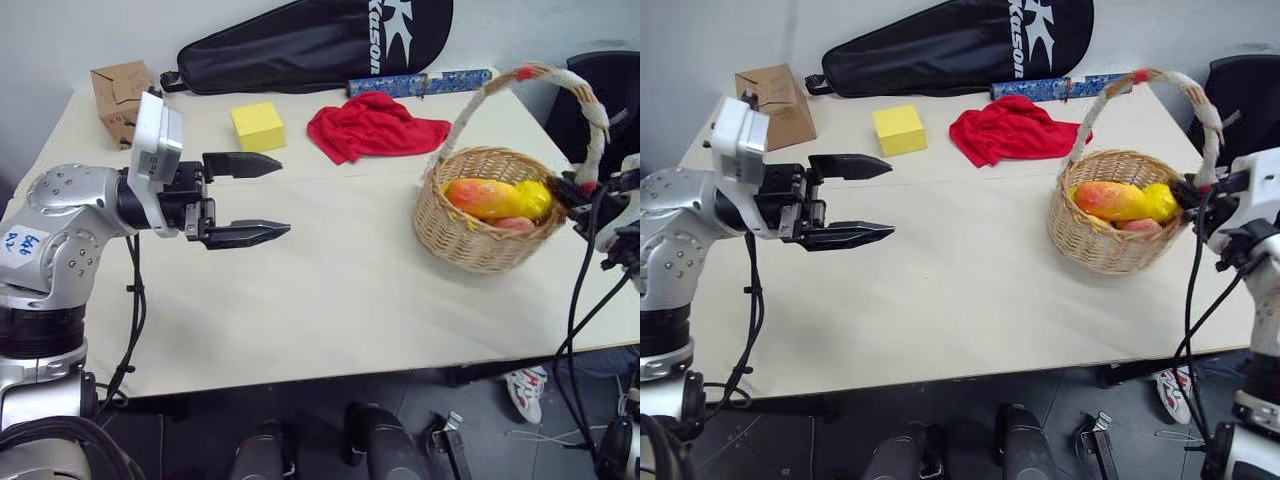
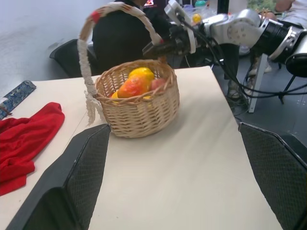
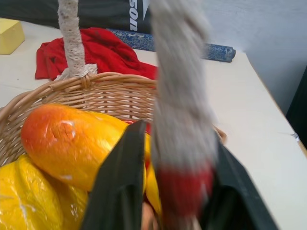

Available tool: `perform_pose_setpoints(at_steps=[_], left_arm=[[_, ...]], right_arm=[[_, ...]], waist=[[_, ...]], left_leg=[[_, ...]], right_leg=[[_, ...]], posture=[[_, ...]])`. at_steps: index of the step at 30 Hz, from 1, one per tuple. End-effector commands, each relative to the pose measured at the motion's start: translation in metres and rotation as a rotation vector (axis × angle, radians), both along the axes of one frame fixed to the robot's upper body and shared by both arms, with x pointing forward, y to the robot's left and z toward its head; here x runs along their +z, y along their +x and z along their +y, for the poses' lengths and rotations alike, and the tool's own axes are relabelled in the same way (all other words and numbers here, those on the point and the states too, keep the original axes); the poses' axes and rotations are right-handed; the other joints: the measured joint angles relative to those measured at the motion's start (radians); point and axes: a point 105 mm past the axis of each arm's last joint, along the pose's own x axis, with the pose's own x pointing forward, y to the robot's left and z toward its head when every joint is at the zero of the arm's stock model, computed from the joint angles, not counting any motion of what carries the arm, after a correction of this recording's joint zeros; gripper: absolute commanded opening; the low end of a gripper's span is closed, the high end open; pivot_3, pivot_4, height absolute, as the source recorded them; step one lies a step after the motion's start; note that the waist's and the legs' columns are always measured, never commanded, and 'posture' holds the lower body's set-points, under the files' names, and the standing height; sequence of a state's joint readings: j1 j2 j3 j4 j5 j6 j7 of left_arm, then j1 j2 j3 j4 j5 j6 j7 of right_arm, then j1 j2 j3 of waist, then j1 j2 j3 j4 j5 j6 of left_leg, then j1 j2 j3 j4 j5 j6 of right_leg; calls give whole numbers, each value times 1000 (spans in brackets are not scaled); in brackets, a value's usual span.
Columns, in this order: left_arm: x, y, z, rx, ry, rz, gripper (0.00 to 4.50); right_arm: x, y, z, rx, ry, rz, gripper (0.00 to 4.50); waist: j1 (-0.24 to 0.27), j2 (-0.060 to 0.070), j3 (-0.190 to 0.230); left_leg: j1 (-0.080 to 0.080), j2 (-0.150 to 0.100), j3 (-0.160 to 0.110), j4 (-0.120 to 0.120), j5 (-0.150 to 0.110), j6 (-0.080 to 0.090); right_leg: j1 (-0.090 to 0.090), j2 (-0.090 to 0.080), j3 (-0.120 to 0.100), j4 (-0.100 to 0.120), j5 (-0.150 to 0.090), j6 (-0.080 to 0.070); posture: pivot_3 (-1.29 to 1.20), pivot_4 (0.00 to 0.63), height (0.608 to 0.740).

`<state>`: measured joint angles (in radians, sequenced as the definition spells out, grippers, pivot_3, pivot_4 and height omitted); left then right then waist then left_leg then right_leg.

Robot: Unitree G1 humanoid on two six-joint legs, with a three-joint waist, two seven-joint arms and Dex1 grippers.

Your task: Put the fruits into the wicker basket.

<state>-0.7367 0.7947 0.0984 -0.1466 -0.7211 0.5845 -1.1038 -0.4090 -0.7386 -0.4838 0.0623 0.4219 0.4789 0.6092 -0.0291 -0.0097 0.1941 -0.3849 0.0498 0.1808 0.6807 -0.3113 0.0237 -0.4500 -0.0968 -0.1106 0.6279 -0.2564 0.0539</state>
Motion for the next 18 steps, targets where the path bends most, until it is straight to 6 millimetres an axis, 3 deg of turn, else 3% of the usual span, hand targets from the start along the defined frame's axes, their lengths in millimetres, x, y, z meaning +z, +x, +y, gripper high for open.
perform_pose_setpoints(at_steps=[1,4,7,13,18], left_arm=[[7,-1,-1,-9,2,-45,4500],[6,2,1,-7,1,-34,4500],[4,4,4,1,4,-23,4500],[0,8,14,17,13,-4,4500],[-4,7,16,10,14,9,4500]], right_arm=[[8,-12,-11,-24,-21,-53,2456],[4,-32,-19,-18,-71,-7,3522],[13,-60,-33,9,-129,48,4429],[40,-125,-62,129,-75,245,4474],[45,-129,-63,178,-3,259,4474]], waist=[[1,0,0],[7,0,0],[16,1,0],[27,0,1],[17,-6,-2]], left_leg=[[0,0,0,0,0,0],[0,0,0,0,0,0],[-1,-1,-1,0,0,1],[2,0,-2,1,0,2],[3,0,-3,0,-3,3]], right_leg=[[0,0,0,0,0,0],[0,-1,0,-1,0,0],[0,-1,0,-1,0,0],[4,0,-2,-2,0,1],[6,-1,-2,-4,0,0]], posture=[[0,150,740],[0,150,740],[0,150,740],[0,150,740],[0,150,740]])
